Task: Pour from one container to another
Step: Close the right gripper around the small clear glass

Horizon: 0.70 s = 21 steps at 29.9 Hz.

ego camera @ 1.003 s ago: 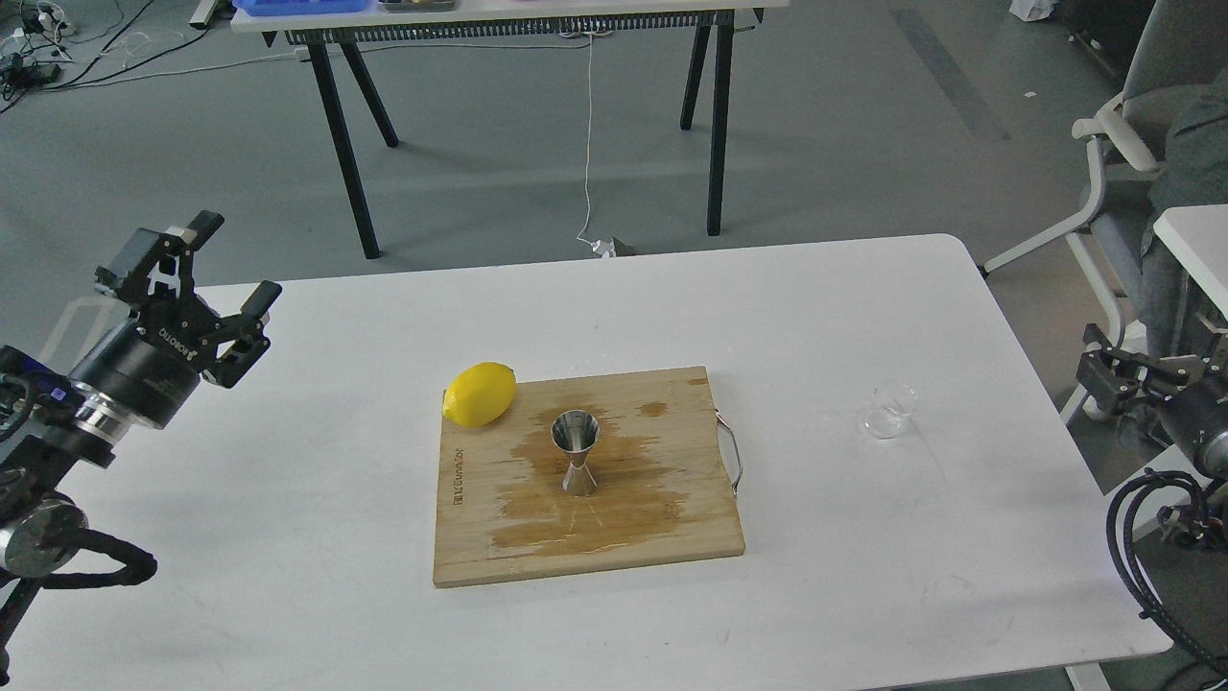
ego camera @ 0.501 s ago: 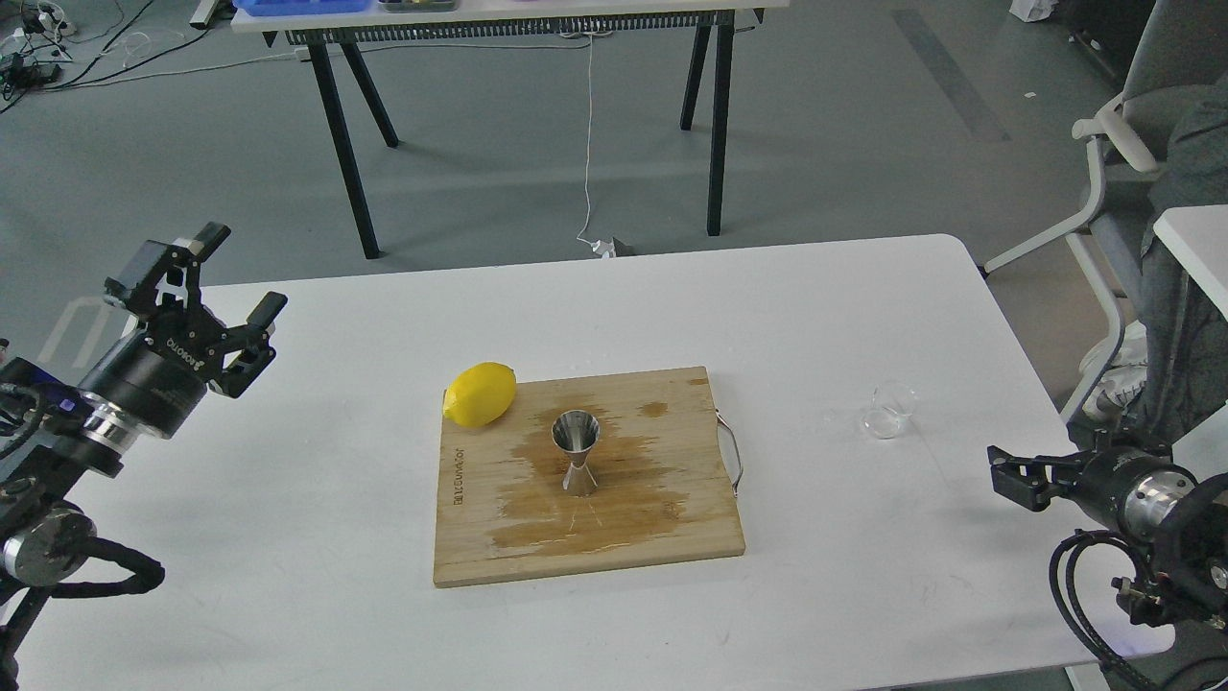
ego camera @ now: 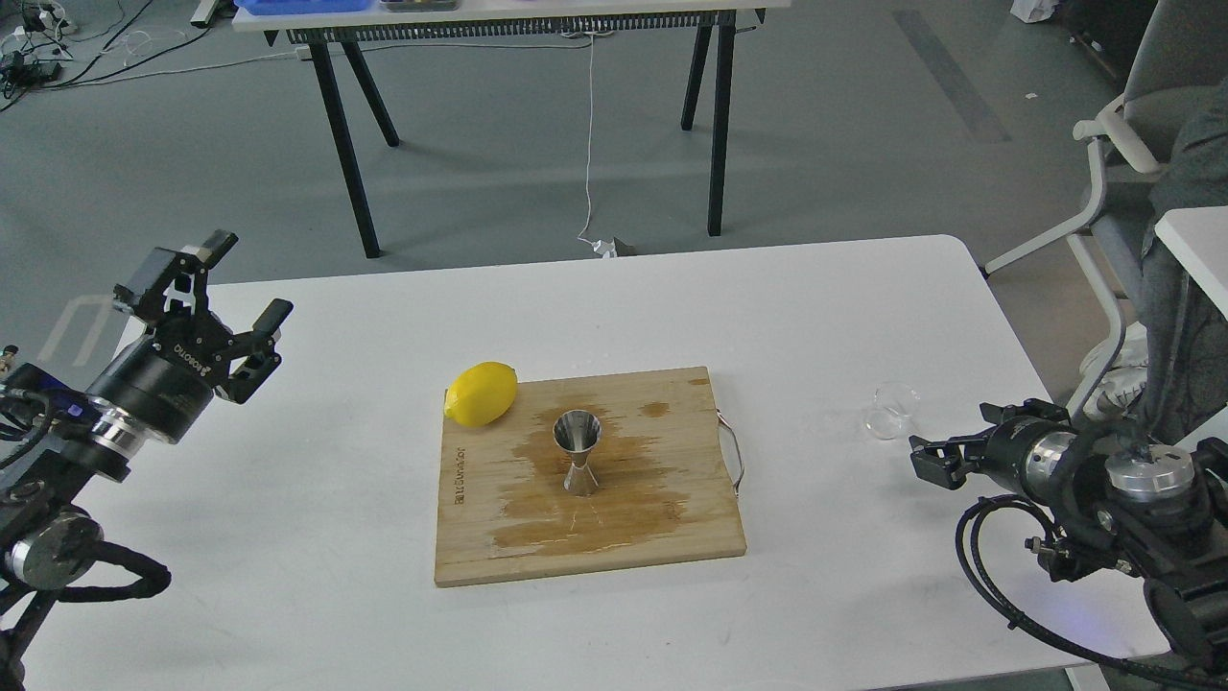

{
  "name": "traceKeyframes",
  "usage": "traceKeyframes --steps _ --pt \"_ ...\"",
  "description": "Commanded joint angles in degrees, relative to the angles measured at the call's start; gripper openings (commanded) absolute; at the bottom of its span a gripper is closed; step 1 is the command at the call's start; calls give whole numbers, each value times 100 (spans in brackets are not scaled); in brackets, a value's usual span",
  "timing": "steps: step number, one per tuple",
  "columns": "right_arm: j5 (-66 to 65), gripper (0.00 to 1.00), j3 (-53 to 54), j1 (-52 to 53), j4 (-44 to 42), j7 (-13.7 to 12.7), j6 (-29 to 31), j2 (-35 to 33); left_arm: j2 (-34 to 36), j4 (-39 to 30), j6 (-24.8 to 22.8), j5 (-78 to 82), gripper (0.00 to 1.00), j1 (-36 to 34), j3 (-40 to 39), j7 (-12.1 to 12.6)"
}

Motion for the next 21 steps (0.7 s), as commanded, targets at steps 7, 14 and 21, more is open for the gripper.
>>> traceKeyframes --steps 7,14,21 --pt "-184 97 63 62 -85 16 2 371 -9 43 -7 -1 98 12 8 0" --pt "-192 97 116 159 -181 34 63 380 -9 87 -7 -1 98 12 8 0" --pt "-280 97 116 369 -260 34 63 380 -9 166 -7 -1 99 55 8 0"
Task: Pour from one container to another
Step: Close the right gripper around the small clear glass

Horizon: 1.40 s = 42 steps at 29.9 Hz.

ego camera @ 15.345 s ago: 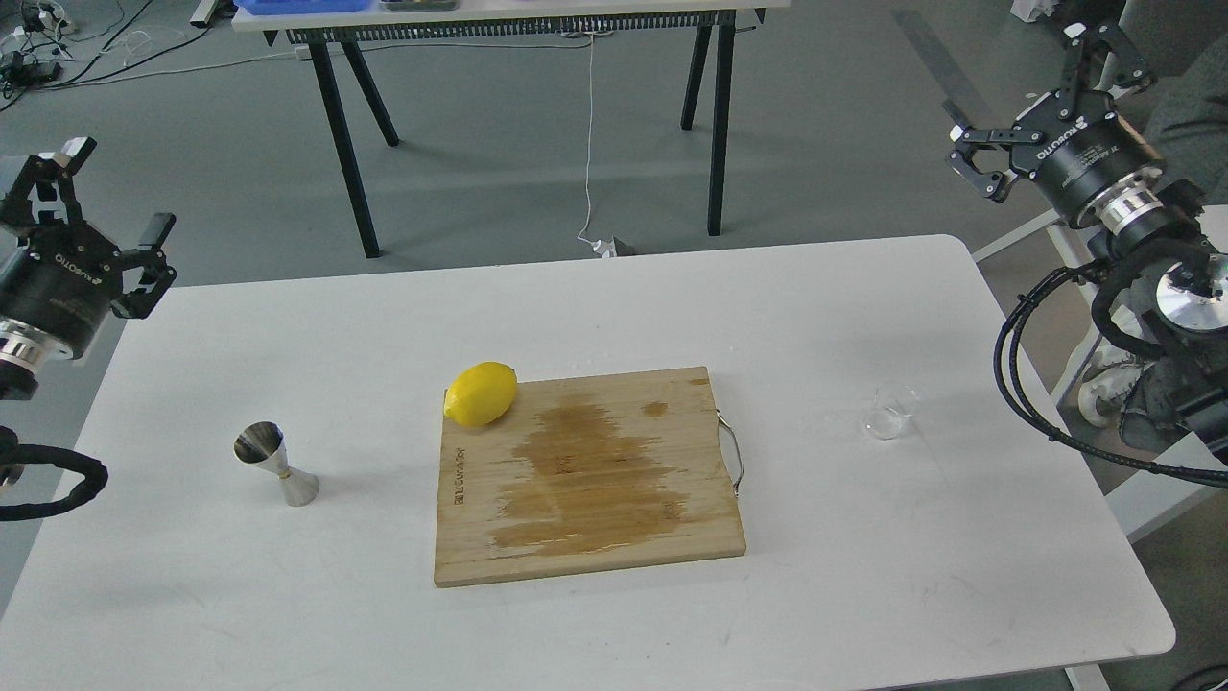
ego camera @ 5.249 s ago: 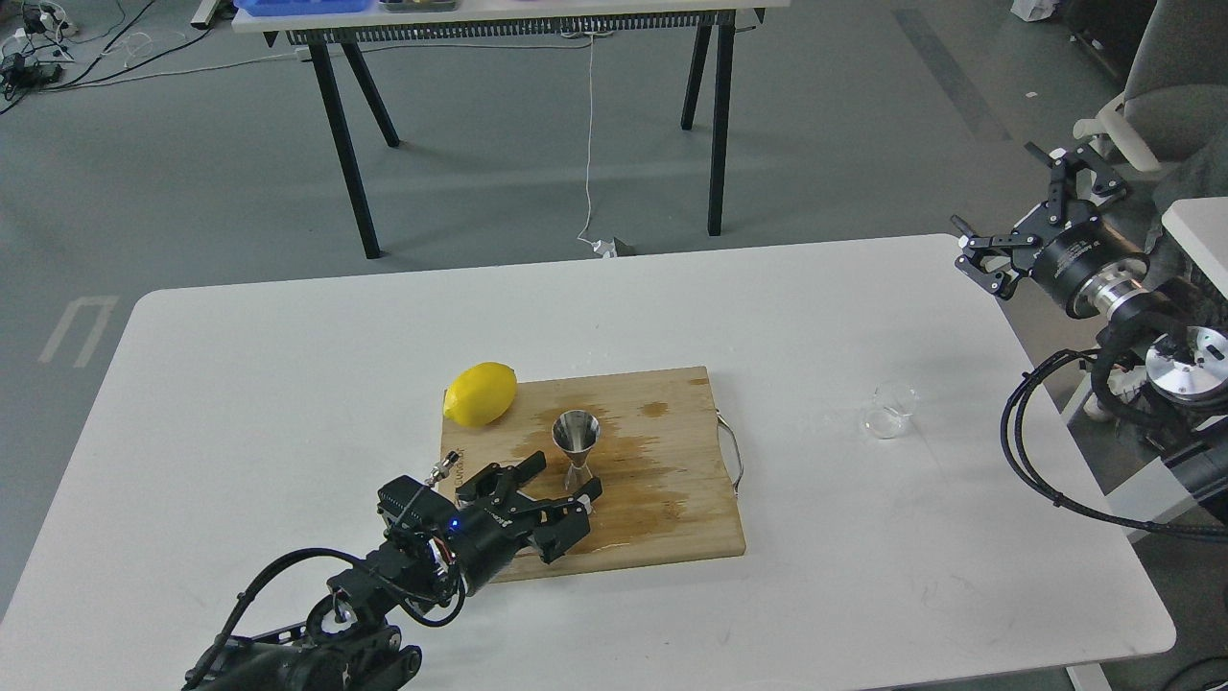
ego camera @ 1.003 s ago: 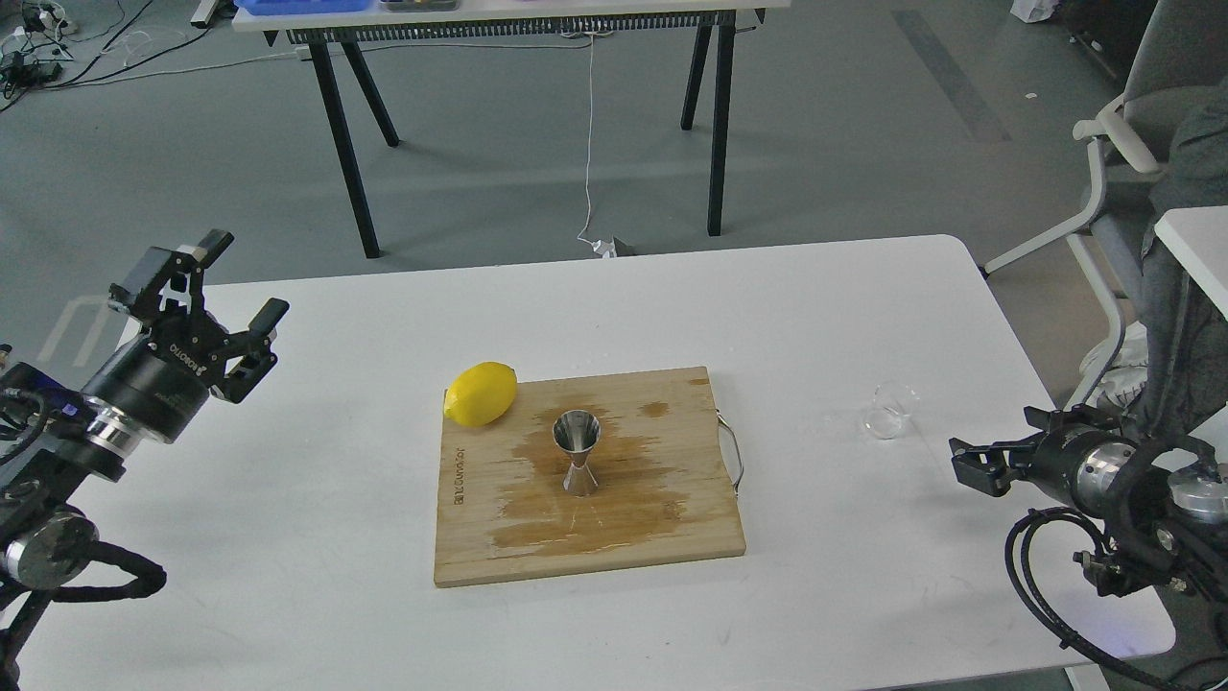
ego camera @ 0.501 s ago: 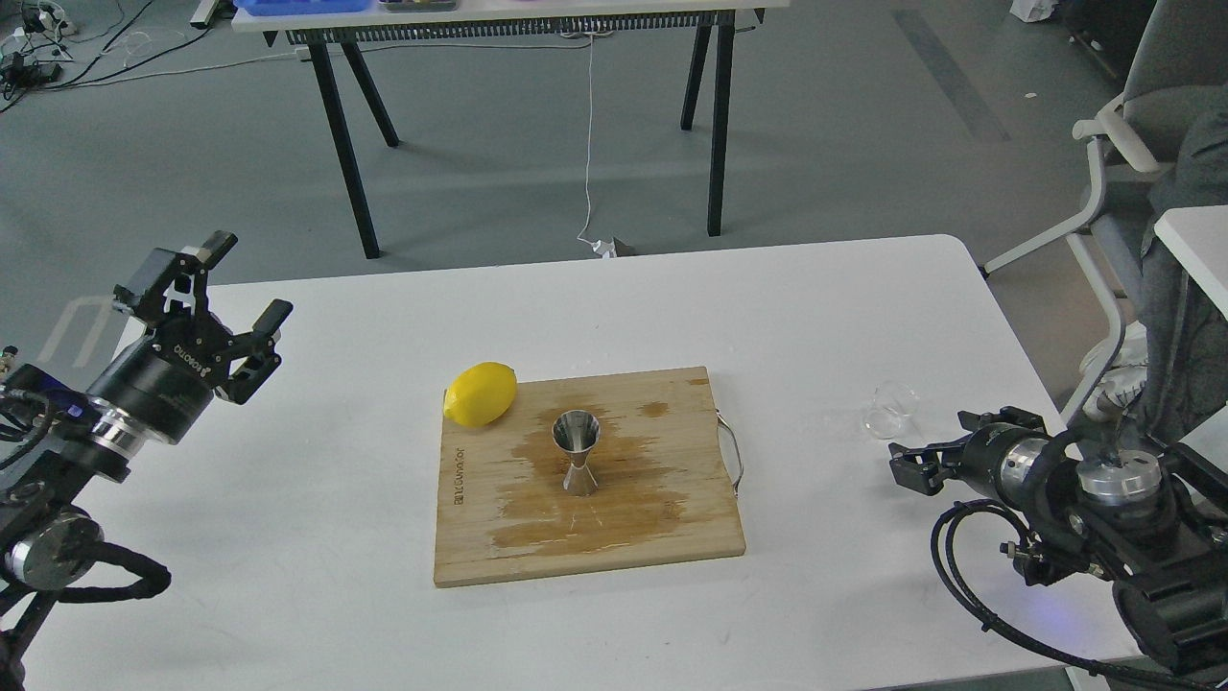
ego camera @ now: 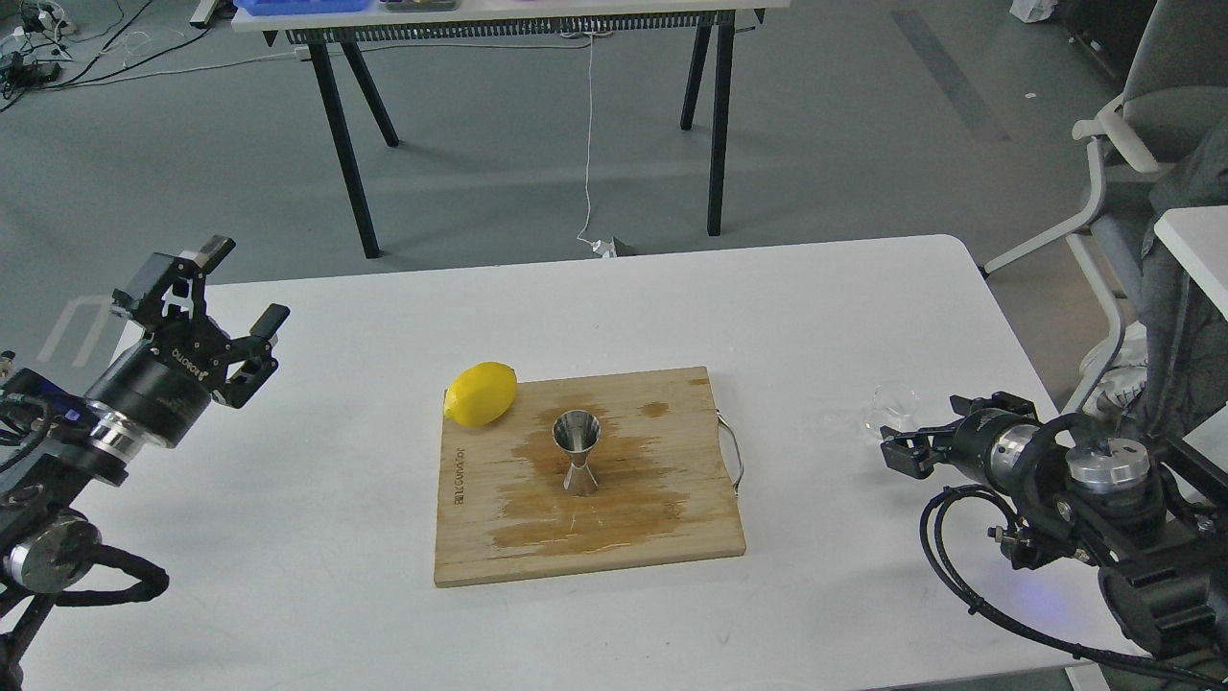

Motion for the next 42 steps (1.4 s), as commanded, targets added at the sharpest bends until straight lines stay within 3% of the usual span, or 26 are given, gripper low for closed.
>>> traceKeyframes --steps 1,28,42 --pt "-94 97 -1 121 -102 0 -1 0 0 32 0 0 98 48 1 0" --pt "-525 92 -97 552 -718 0 8 536 -62 155 0 0 99 75 1 0" --pt "-727 68 -106 552 -718 -9 69 536 -70 234 0 0 99 75 1 0"
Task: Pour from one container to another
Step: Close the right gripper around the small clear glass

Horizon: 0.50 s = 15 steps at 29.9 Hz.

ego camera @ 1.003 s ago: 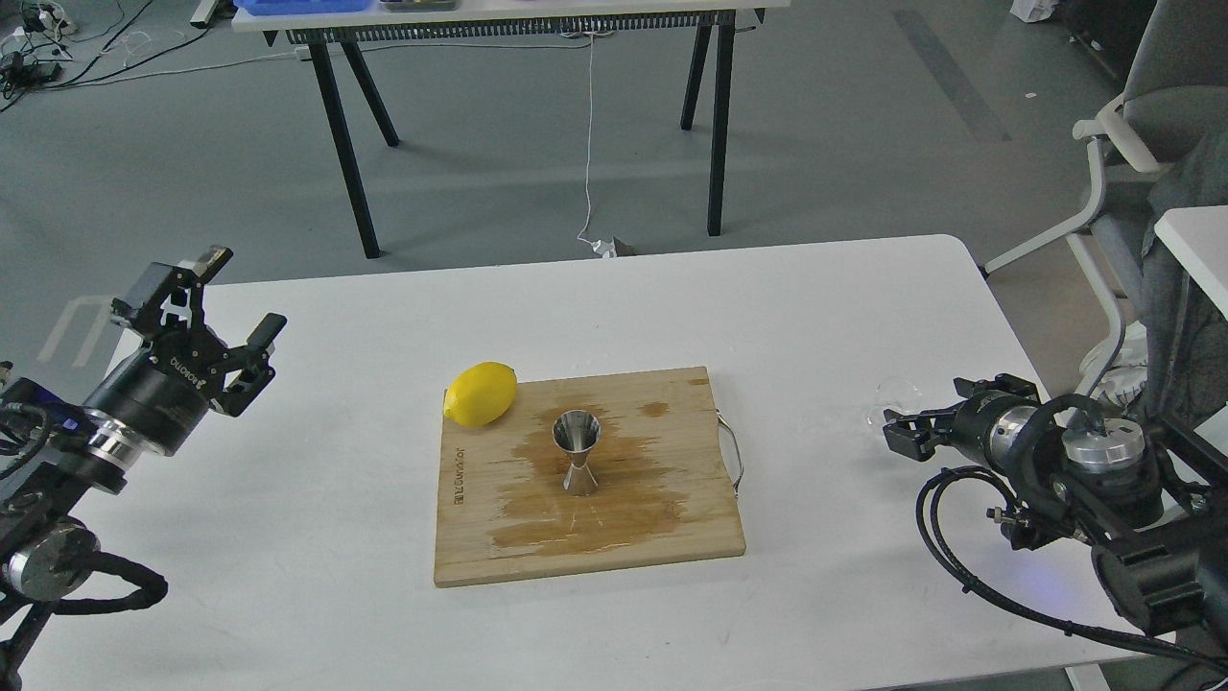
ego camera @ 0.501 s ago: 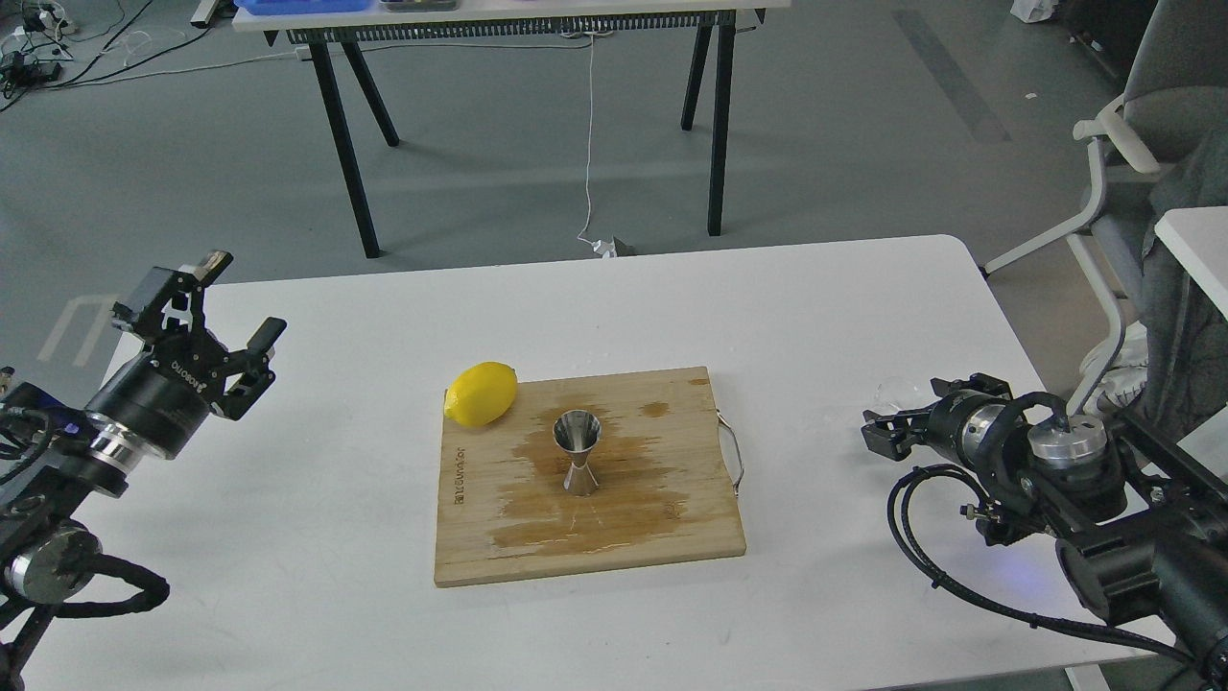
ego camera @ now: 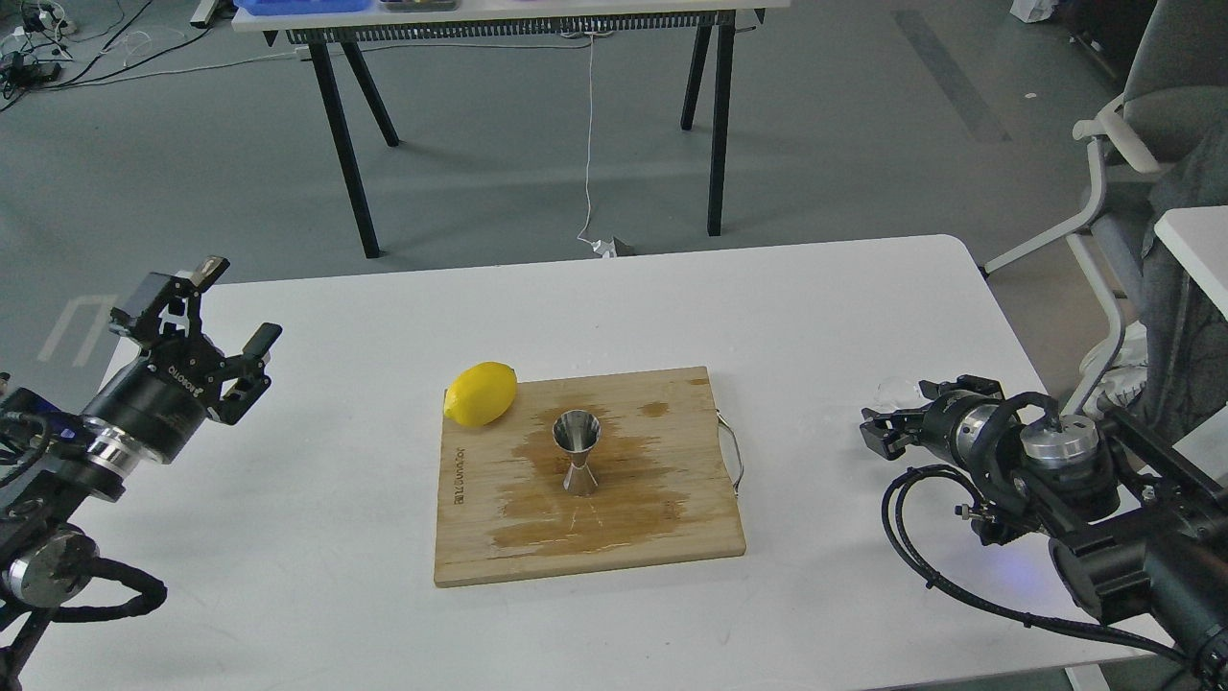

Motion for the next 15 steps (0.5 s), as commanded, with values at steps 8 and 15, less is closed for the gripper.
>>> traceKeyframes --steps 8,15 --pt "-114 48 -35 -18 24 -35 77 10 0 88 -4 0 99 -6 0 0" --pt "-114 35 -158 -18 33 -52 174 18 0 88 -4 0 99 3 0 0"
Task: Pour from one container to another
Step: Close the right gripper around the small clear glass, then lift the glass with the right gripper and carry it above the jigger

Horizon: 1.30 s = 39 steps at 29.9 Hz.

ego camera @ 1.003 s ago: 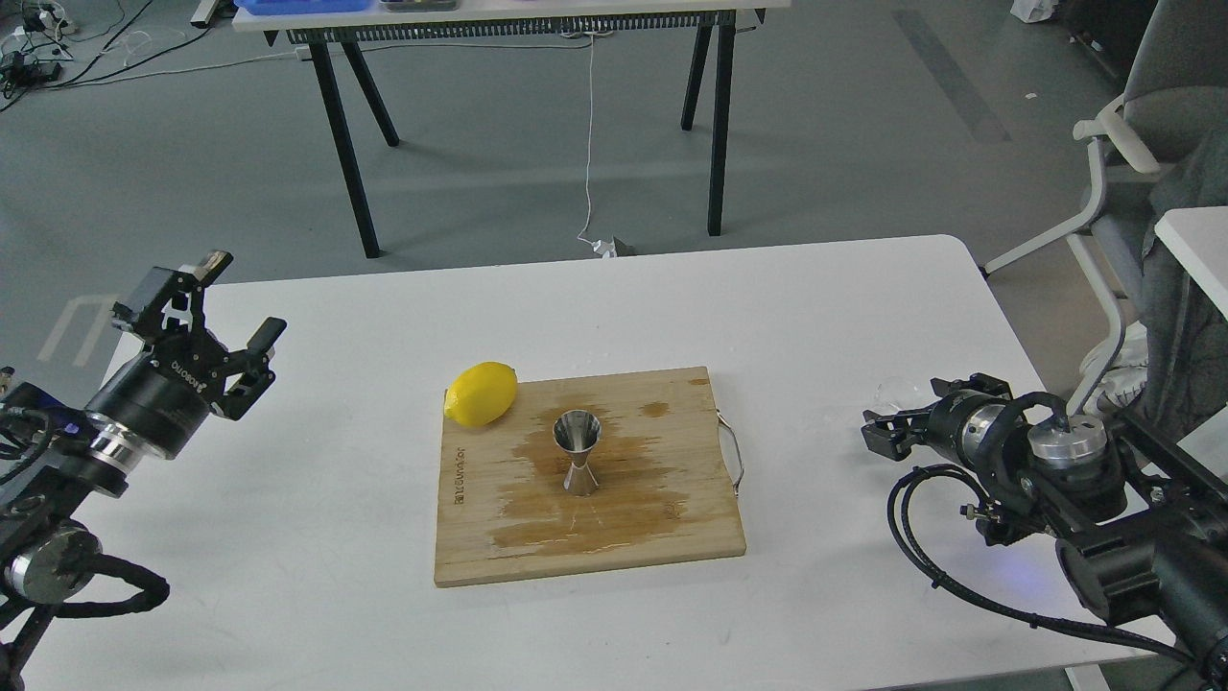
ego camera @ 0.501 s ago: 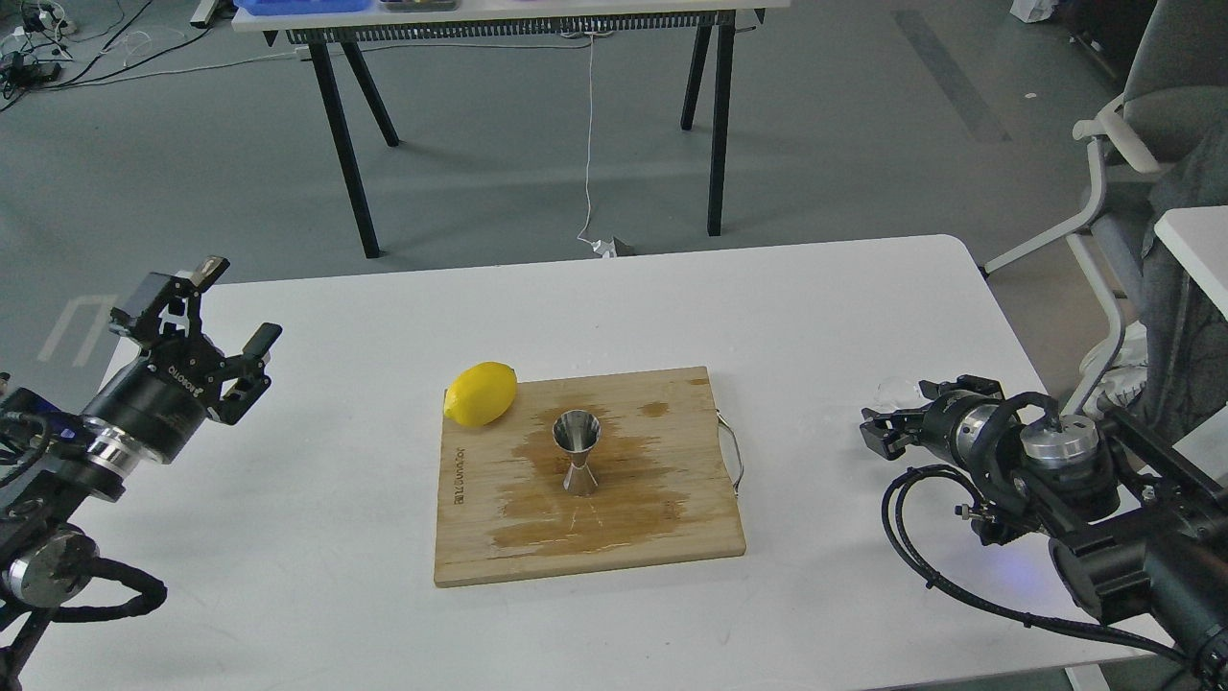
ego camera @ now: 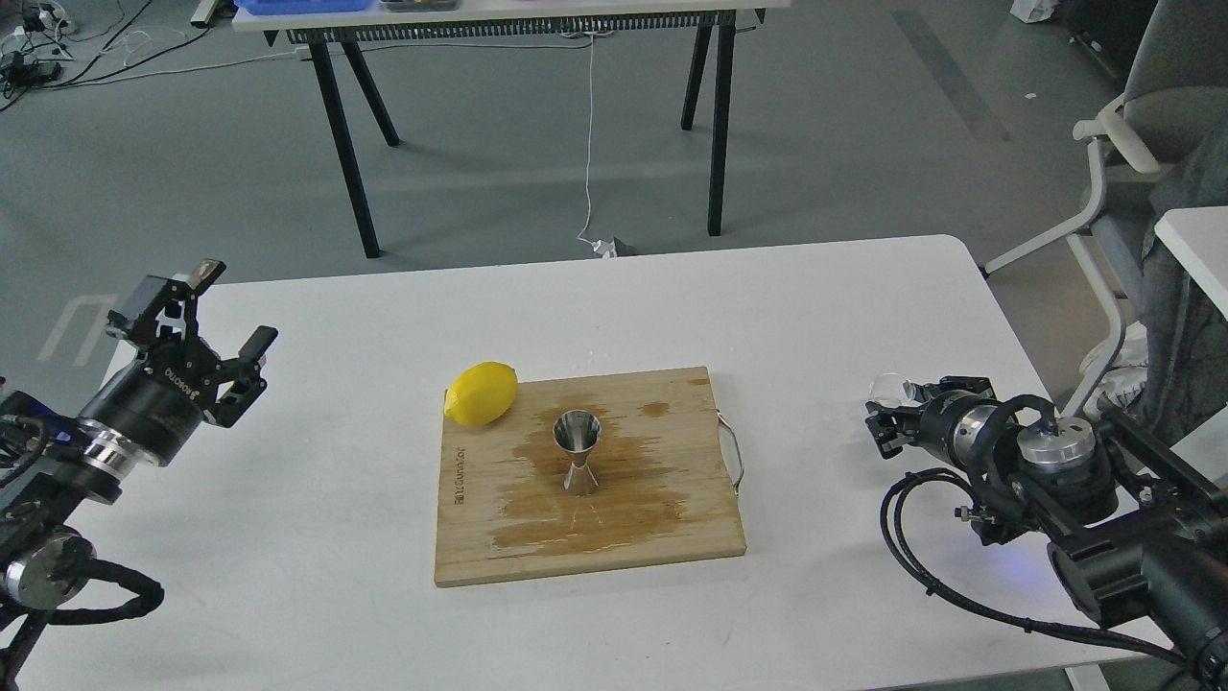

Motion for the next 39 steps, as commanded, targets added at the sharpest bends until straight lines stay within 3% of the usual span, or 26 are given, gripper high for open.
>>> traceKeyframes --steps 1,24,39 --pt "0 35 -118 8 6 -6 16 5 0 0 4 0 99 2 0 0" --pt "-359 35 -206 228 541 -14 16 -3 -61 0 13 0 99 -6 79 0" --pt "-984 35 -2437 2028 1201 -6 42 -3 -228 123 31 9 99 -41 88 0"
